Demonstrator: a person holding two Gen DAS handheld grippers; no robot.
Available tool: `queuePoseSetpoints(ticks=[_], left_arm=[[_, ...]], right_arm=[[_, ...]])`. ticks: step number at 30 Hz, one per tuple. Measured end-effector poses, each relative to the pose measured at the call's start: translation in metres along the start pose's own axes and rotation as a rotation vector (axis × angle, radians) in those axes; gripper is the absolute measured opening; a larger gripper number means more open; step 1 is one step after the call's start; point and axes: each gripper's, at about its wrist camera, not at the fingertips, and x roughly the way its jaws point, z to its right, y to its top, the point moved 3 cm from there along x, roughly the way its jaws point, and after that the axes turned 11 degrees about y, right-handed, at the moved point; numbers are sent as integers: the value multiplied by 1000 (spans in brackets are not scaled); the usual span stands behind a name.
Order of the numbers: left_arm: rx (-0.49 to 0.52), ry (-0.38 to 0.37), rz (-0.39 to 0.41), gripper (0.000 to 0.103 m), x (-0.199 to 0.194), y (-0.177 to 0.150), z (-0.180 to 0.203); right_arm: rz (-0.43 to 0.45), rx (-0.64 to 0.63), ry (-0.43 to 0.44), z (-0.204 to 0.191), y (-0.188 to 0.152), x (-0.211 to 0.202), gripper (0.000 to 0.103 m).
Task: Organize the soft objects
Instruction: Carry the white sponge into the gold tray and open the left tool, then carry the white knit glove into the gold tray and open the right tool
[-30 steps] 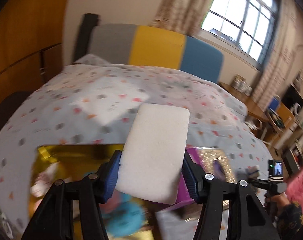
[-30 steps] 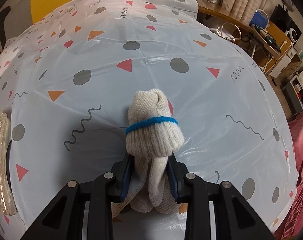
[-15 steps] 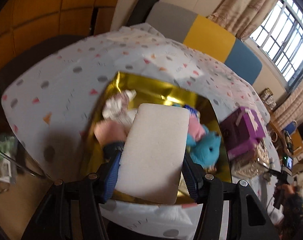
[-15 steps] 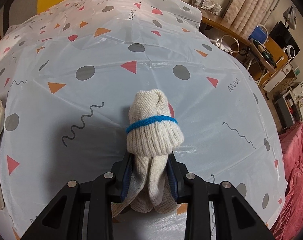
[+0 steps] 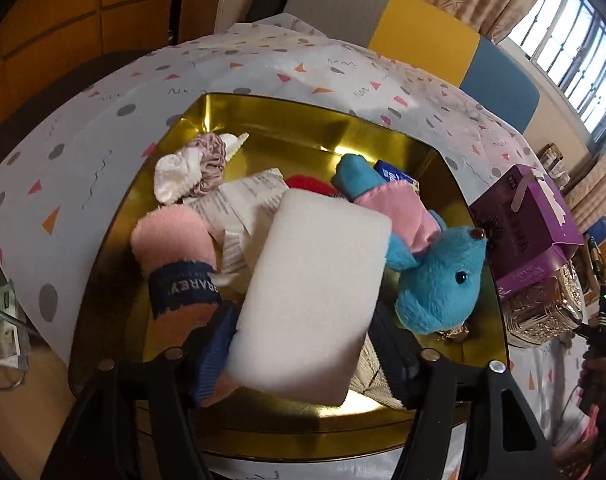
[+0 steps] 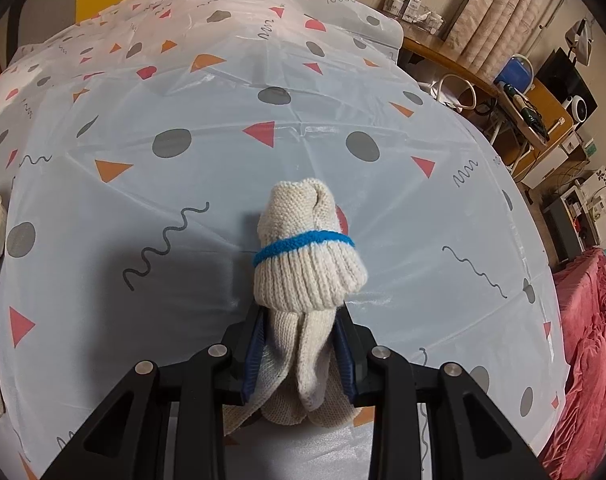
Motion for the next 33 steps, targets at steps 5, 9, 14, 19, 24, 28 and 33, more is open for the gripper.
queuePoseSetpoints(ticks=[5, 9, 14, 19, 24, 28, 33], left_arm=[[26, 49, 58, 79, -13, -1, 0], [49, 113, 119, 82, -29, 2, 0], [51, 173, 167, 82, -46, 4, -1], [69, 180, 192, 83, -57, 1, 1], [101, 182, 219, 87, -65, -4, 10], [112, 180, 229, 87, -67, -5, 12], [119, 181, 238, 87, -69, -6, 14]], right_arm=[[0, 0, 2, 2, 2, 0, 32], [1, 3, 3, 3, 3, 1, 32], [4, -2, -7, 2, 2, 1, 32], [6, -3, -14, -1, 1, 1, 31], [7, -4, -20, -1, 1, 0, 30], [14, -20, -37, -4, 0, -1, 31], [19, -54, -68, -10, -1, -1, 30]])
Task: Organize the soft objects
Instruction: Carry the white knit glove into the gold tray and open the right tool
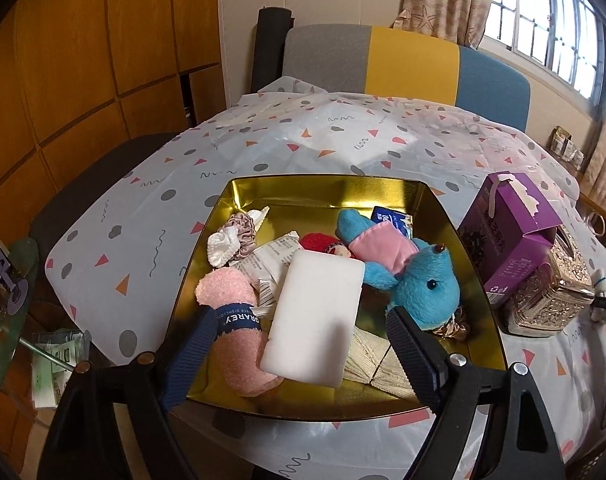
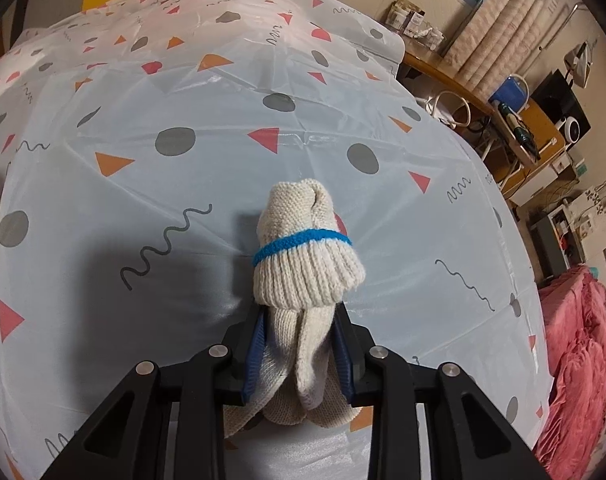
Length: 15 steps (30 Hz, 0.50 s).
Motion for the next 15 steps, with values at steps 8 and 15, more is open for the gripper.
queuePoseSetpoints(ticks=[8, 15], left_arm=[[-1, -25, -12, 87, 1, -2, 2], [5, -44, -8, 87, 0, -3, 0]], right_arm=[[-23, 79, 68, 4, 1, -3, 26], [-32, 211, 227, 1, 7, -15, 26]])
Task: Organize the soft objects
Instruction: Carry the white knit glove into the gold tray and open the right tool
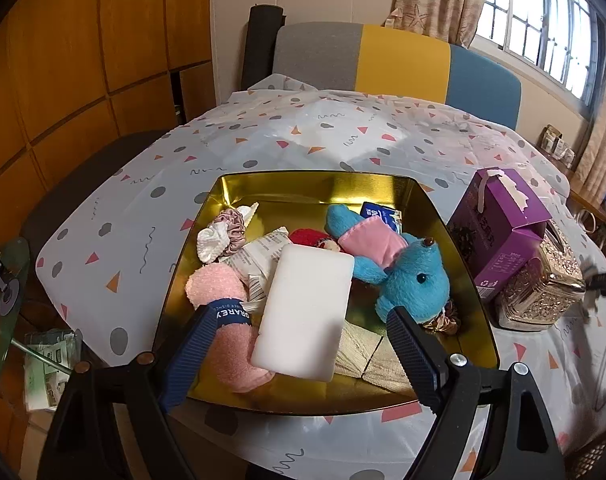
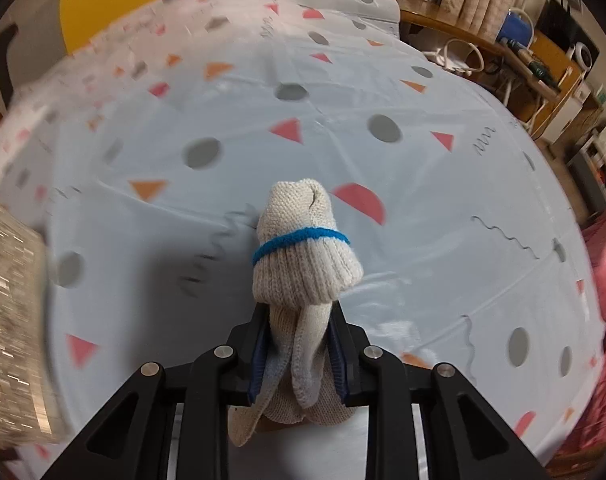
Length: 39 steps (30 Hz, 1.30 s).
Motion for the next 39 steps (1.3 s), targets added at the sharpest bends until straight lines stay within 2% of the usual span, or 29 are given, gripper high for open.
queuePoseSetpoints(ticks=[5, 12, 17, 20, 23, 25, 28, 32, 36, 39], left_arm=[[-15, -5, -14, 87, 3, -2, -4], [-35, -4, -24, 88, 6, -5, -13], [-67, 14, -32, 88, 11, -5, -26], [-86, 27, -34, 88, 13, -5, -36], [-107, 40, -36, 88, 14, -7, -46], [-120, 49, -38, 88, 16, -8, -53], [-133, 60, -39, 88, 17, -10, -60], [-149, 75, -39, 88, 19, -11, -69], [-158, 89, -34, 88, 21, -10, -75], [-157, 93, -30, 88, 21, -9, -76]], right_arm=[[91, -75, 66, -43, 21, -36, 26], [200, -222, 197, -135, 49, -86, 26], [288, -374, 339, -218, 45, -136, 26], [307, -503, 432, -273, 25, -159, 26], [266, -633, 538, -330, -13, -170, 26], [226, -687, 584, -354, -38, -169, 26], [131, -747, 646, -386, -77, -150, 26], [-4, -784, 676, -417, -122, -112, 26], [-82, -794, 673, -438, -150, -79, 26], [-109, -803, 637, -453, -154, -54, 26]])
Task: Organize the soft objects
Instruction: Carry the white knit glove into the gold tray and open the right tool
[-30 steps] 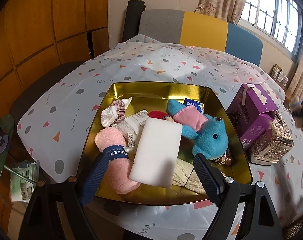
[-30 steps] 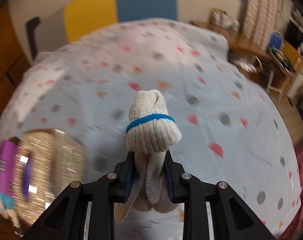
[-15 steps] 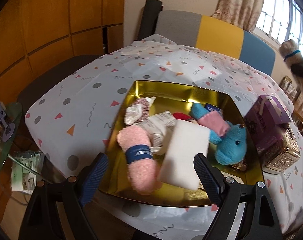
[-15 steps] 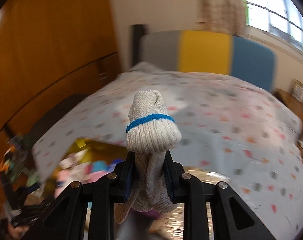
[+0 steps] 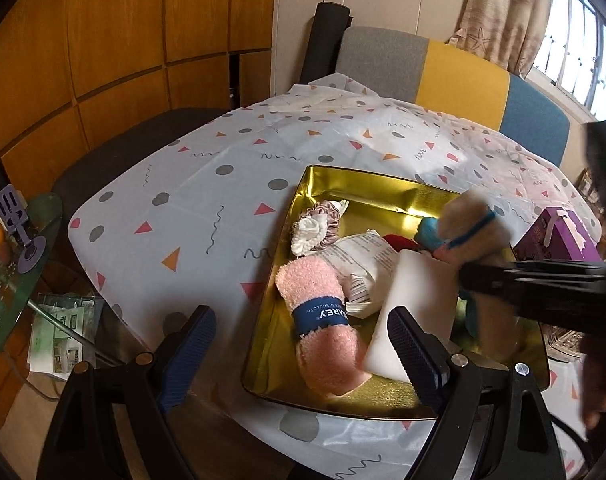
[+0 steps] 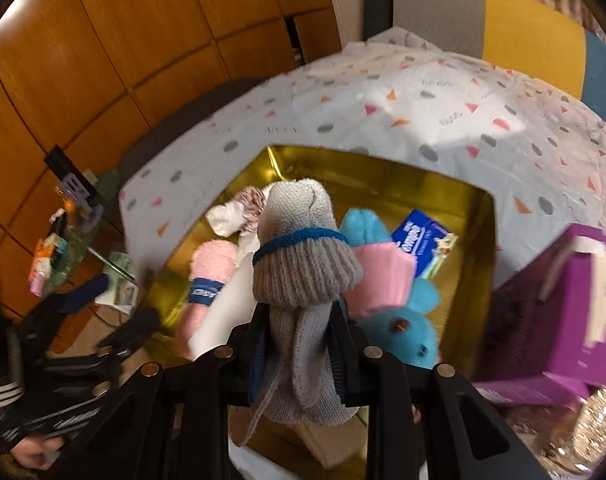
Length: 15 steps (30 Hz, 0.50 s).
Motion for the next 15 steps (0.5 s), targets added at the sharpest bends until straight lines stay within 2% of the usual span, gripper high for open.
queuePoseSetpoints(ticks=[4, 9, 13, 15], left_arm=[[-1, 5, 1, 91, 1, 1, 0], [0, 3, 6, 92, 0, 2, 0], [2, 0, 18, 94, -3, 3, 2], [5, 0, 23, 97, -6, 4, 3]], right_arm=[[-38, 17, -76, 18, 4, 29, 26], [-39, 33, -167, 39, 9, 37, 26], [-30, 42, -147, 41, 10, 34, 28], [-15, 44, -139, 40, 8, 31, 34]])
